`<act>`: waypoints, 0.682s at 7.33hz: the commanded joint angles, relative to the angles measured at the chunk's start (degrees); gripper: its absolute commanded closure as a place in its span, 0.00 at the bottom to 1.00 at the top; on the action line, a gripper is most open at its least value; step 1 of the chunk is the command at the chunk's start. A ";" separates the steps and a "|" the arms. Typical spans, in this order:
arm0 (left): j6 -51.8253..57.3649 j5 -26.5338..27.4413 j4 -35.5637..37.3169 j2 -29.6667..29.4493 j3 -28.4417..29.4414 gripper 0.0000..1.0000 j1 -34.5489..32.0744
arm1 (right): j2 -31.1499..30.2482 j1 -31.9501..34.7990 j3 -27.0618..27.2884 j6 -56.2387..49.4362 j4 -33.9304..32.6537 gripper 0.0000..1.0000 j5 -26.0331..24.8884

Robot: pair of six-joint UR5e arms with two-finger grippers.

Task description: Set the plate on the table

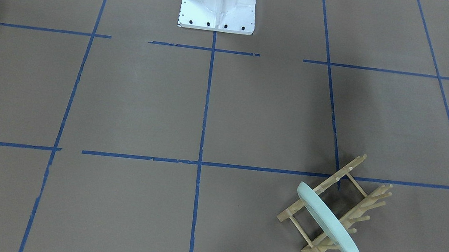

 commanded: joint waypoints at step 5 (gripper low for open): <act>-89.17 8.06 -56.09 -16.67 8.53 0.00 17.40 | 0.00 0.00 -0.05 0.00 0.00 0.00 0.00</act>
